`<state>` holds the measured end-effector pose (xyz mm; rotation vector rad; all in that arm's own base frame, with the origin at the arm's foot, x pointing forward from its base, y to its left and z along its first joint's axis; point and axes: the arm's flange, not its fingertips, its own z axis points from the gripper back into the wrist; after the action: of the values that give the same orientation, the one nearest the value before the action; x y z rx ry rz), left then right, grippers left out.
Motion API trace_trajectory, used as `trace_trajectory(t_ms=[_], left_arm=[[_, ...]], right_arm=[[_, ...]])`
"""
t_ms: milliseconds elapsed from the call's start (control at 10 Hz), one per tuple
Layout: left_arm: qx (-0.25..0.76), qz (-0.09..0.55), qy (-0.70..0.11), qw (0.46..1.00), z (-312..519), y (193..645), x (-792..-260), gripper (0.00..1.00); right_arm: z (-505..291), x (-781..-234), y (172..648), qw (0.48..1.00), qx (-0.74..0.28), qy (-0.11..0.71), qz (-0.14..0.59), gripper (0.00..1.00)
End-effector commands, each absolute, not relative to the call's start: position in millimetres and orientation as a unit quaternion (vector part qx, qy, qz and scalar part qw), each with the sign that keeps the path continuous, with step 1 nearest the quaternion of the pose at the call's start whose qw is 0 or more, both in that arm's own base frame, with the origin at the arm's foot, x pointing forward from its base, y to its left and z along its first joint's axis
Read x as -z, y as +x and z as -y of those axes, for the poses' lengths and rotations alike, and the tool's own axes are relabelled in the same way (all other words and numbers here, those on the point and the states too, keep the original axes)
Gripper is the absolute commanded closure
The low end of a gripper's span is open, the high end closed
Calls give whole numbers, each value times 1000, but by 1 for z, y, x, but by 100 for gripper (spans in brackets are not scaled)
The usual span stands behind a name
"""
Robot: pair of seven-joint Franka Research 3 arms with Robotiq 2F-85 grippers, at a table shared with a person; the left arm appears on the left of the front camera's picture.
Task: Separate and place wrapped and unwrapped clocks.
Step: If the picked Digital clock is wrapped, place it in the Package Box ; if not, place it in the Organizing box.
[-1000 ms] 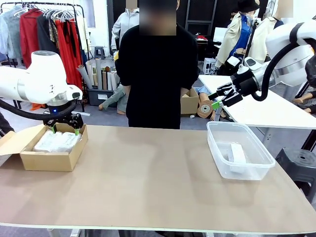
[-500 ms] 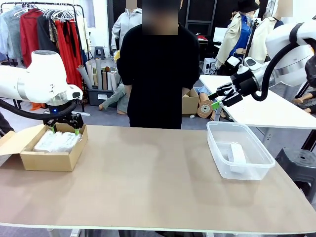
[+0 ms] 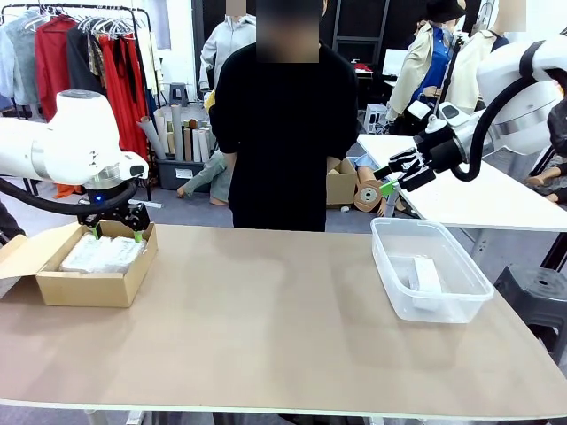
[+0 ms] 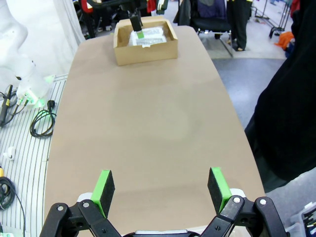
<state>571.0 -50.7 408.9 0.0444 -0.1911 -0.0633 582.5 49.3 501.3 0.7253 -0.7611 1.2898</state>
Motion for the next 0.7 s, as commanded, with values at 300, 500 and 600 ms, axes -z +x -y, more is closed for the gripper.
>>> trace_trajectory(t_ms=[300, 500, 600], left_arm=[[31, 97, 22, 995, 50, 572, -409, 0], [32, 95, 22, 995, 51, 571, -409, 0], [59, 81, 19, 995, 56, 564, -413, 0]], right_arm=[[-50, -503, 583, 672, -577, 318, 338, 0], [-50, -503, 583, 672, -577, 318, 338, 0], [-50, -503, 583, 672, -577, 318, 338, 0]])
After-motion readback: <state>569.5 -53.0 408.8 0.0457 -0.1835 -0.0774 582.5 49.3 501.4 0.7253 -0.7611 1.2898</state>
